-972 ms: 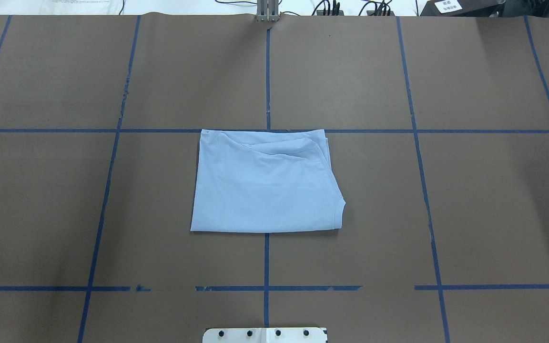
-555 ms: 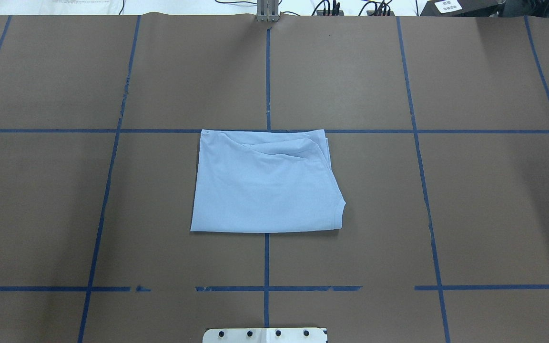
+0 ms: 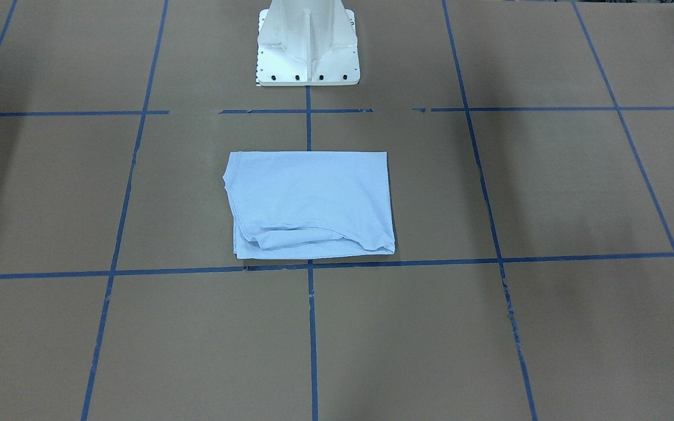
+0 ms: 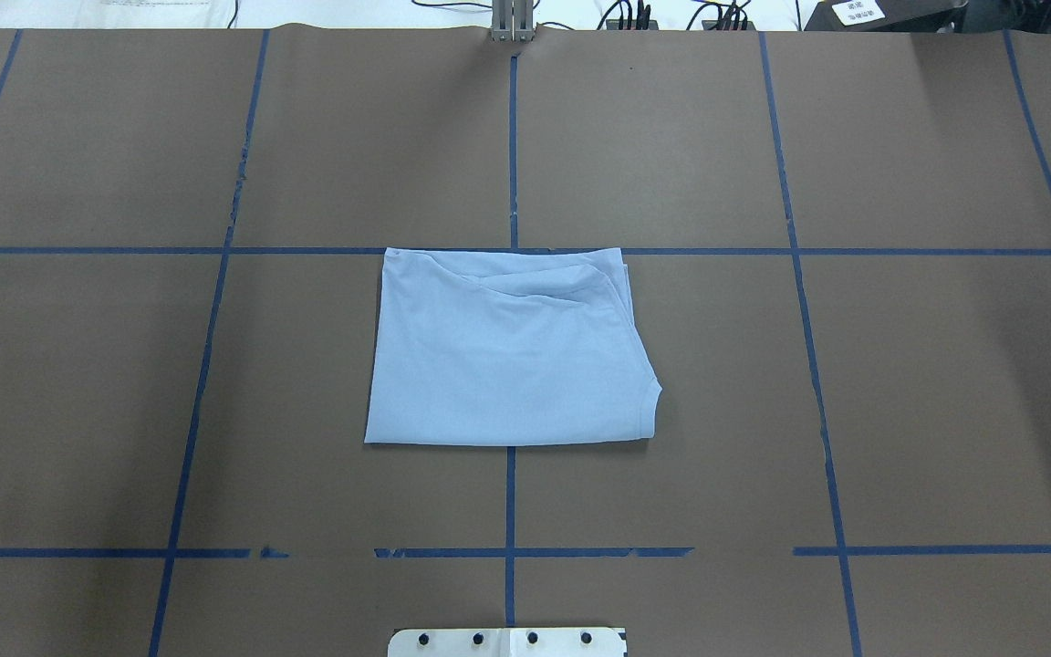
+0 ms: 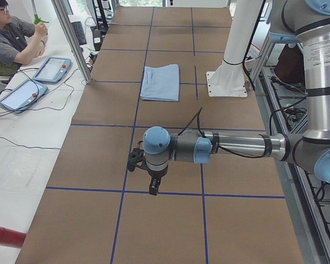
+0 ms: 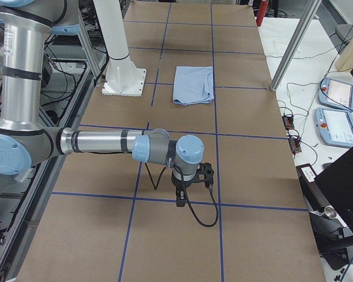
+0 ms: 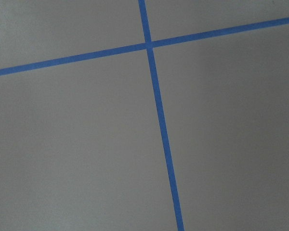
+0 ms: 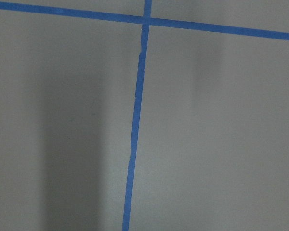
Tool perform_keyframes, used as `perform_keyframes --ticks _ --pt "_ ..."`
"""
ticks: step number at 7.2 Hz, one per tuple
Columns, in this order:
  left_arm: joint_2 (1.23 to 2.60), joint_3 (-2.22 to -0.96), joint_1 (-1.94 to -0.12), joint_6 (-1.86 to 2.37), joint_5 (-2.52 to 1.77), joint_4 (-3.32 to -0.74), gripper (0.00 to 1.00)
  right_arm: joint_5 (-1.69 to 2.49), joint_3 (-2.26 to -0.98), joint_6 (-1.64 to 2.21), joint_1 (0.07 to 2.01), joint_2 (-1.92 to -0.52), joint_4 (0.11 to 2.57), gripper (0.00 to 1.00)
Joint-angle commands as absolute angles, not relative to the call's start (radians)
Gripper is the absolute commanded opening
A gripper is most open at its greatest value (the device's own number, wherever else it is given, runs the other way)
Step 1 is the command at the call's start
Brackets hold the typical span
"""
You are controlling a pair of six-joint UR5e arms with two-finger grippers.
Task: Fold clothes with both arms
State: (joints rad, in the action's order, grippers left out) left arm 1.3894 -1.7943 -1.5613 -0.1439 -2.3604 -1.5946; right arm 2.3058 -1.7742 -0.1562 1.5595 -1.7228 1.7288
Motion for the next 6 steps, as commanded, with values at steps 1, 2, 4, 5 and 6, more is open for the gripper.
perform_keyframes --ticks 1,2,4,5,6 --pt "1.402 -1.796 -1.559 -0.14 -2.347 -1.605 1.0 2.307 -1.798 -0.158 1.559 -1.723 1.729 1.0" --pt "1.398 -1.804 -1.56 -0.138 -2.349 -1.605 1.0 2.307 -1.802 -0.146 1.559 -1.721 1.729 1.0" --pt "1.4 -1.804 -1.56 -0.14 -2.349 -1.605 1.0 2.309 -1.833 -0.143 1.56 -1.724 1.73 1.0" --pt "1.404 -1.804 -1.56 -0.14 -2.349 -1.605 1.0 2.309 -1.833 -0.143 1.559 -1.724 1.73 1.0" --pt "1.404 -1.804 -1.56 -0.141 -2.349 -1.605 1.0 2.307 -1.832 -0.144 1.559 -1.726 1.729 1.0"
